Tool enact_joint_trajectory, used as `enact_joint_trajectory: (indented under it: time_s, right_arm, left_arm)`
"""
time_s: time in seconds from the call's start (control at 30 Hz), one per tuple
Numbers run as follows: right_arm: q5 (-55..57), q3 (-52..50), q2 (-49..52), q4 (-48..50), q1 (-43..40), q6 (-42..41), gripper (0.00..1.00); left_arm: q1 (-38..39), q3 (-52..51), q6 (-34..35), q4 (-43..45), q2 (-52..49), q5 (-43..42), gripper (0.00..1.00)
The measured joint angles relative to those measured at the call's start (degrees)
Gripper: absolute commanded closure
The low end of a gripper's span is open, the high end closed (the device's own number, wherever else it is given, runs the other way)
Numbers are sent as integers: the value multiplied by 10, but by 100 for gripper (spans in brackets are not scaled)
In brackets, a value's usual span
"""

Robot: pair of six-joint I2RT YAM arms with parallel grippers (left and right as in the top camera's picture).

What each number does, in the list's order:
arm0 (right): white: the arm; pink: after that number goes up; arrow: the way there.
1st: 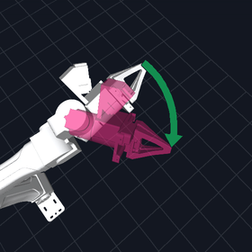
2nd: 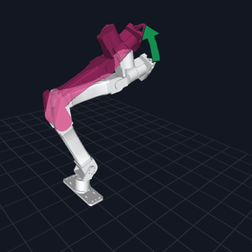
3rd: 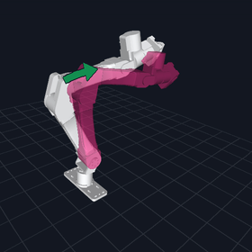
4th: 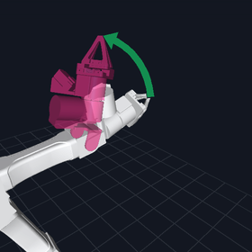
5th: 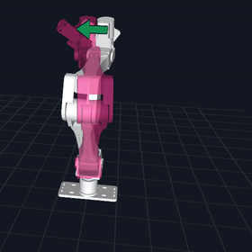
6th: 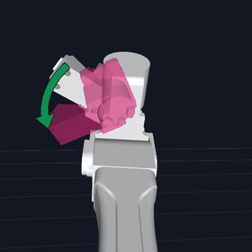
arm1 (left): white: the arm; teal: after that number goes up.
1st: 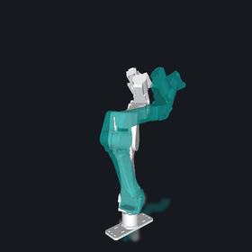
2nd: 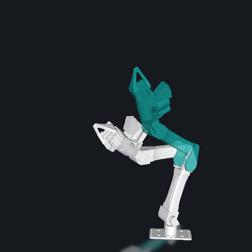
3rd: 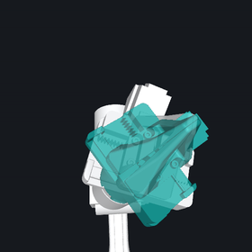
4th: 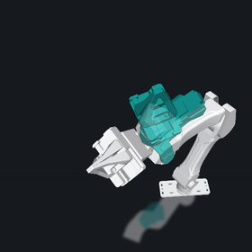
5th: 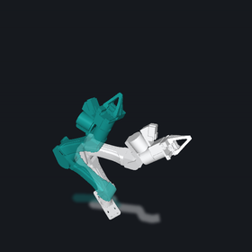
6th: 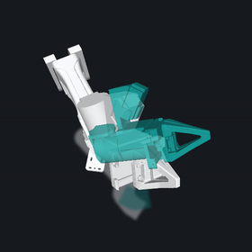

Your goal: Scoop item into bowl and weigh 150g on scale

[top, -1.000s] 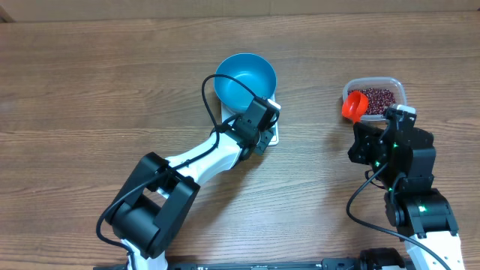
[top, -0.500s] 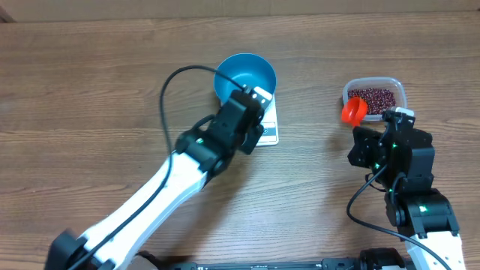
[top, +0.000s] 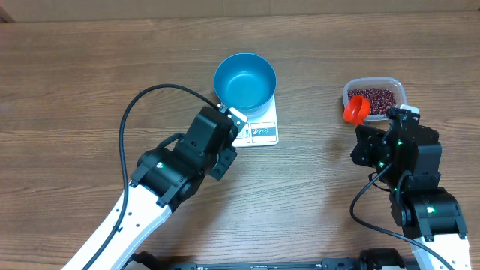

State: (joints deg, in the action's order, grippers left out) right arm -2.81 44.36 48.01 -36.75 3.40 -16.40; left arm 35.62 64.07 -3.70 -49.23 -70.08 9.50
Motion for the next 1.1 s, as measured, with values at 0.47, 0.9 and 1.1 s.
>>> enact_joint_trajectory:
  time_s: [0.47,0.9,1.1]
  right_arm:
    - [-2,16,0,-43,0,2,97]
    - [-17,86,10,-93,0,32,97]
    - [-17,151,65,-133,0,57,97]
  left_arm:
    - [-7,0,-20,-5,5,18,0]
    - [-114,35,-66,-3,5,-136,0]
    - [-114,35,-69,-4,5,-141,0]
